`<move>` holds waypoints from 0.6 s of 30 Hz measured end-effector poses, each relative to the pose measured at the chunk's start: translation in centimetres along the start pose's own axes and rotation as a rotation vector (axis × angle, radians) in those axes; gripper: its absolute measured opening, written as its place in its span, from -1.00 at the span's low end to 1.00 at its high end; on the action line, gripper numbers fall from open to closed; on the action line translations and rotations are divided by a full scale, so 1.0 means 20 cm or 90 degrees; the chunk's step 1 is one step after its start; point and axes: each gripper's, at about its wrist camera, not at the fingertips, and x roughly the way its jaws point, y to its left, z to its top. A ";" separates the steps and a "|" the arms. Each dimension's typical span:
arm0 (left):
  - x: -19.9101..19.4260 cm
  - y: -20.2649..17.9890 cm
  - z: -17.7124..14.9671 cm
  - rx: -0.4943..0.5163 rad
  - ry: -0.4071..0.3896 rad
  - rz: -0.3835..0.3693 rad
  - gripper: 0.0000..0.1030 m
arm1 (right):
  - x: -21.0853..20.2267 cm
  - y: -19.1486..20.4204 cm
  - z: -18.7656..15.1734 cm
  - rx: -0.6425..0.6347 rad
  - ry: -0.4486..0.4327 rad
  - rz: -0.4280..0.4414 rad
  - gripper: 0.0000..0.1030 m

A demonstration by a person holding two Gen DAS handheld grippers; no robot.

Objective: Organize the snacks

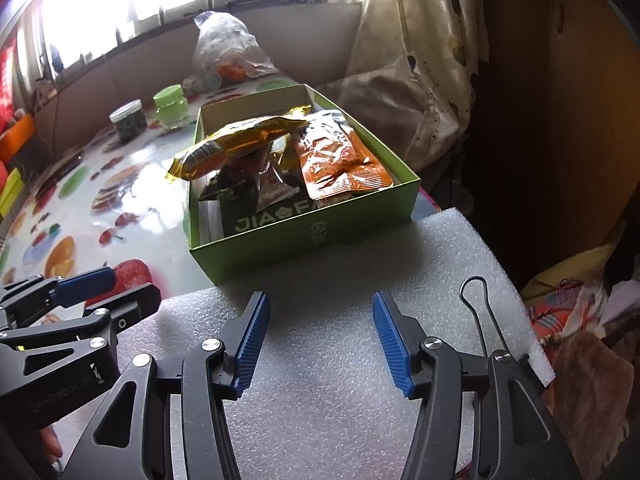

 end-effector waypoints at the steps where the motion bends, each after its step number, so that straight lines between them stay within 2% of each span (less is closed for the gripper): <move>1: 0.00 0.00 0.00 -0.001 0.000 -0.001 0.04 | 0.00 0.00 0.00 0.000 -0.003 -0.004 0.05; 18: 0.00 0.01 -0.02 -0.007 -0.020 0.001 0.06 | 0.00 0.04 -0.04 0.007 -0.033 -0.040 0.07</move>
